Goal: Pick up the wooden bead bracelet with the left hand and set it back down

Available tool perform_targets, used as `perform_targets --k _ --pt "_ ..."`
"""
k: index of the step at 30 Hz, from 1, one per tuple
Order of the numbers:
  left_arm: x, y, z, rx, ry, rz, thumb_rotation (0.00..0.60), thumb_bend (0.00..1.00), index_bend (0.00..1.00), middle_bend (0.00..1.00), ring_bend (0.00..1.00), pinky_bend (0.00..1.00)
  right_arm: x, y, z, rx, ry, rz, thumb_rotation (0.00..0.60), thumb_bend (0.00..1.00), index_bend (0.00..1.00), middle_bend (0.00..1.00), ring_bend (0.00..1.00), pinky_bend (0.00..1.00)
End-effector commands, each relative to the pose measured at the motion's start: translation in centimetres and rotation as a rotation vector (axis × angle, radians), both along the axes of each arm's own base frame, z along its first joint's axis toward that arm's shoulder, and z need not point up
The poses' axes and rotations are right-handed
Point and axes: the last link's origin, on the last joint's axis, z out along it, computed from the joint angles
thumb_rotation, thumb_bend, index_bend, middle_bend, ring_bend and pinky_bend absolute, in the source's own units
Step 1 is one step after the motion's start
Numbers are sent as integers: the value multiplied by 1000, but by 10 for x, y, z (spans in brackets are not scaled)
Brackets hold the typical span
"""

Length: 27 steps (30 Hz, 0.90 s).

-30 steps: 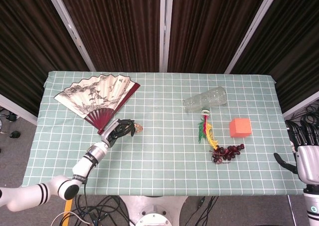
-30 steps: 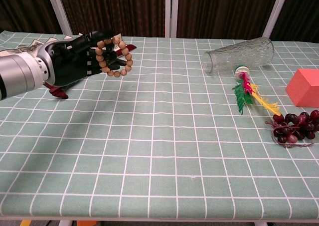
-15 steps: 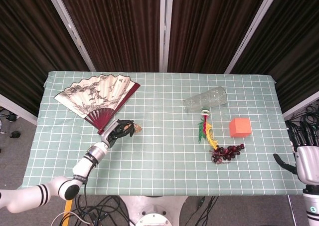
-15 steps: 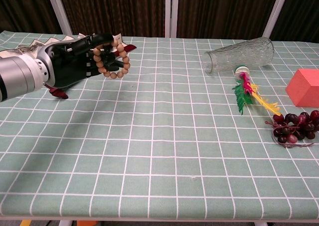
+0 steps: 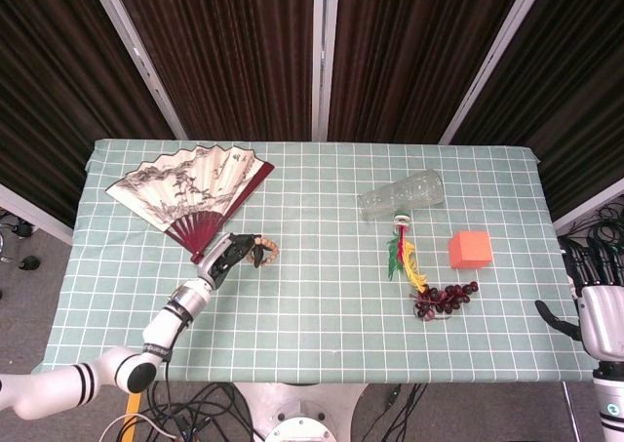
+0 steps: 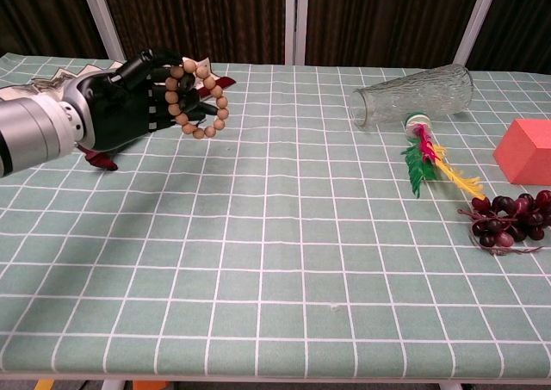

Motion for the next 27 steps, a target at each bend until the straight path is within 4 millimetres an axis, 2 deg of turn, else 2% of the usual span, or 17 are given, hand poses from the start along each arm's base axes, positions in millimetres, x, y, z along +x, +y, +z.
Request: perform_targets --k 1,9,15,16,20,22,24,27 --pt "1 -1 0 -2 0 -10 257 602 665 690 330 59 0 0 0 0 -1 1 600 97 0 137 0 0" --pt "3 -3 -1 2 -11 -31 183 679 639 655 330 59 0 0 0 -1 -3 1 600 96 0 138 0 0" --pt "3 -3 -3 6 -13 -40 182 738 566 619 330 59 1 -1 0 2 -5 0 600 94 0 139 0 0" --pt "3 -3 -3 7 -11 -42 186 745 554 616 330 59 1 -2 0 1 -5 0 600 94 0 139 0 0" --pt "2 -2 -4 20 -5 -48 306 772 498 595 329 58 0 -2 0 1 -7 -4 600 94 0 140 0 0" --pt "2 0 -4 25 -17 -37 270 695 481 583 330 59 0 -2 0 2 -8 -6 600 94 0 141 0 0" --pt "2 1 -3 26 -18 -35 197 532 482 580 330 60 -1 -2 0 2 -8 -7 600 94 0 141 0 0" --pt "3 1 -3 24 -16 -39 173 422 486 582 329 60 -1 -2 0 1 -8 -6 600 94 0 141 0 0"
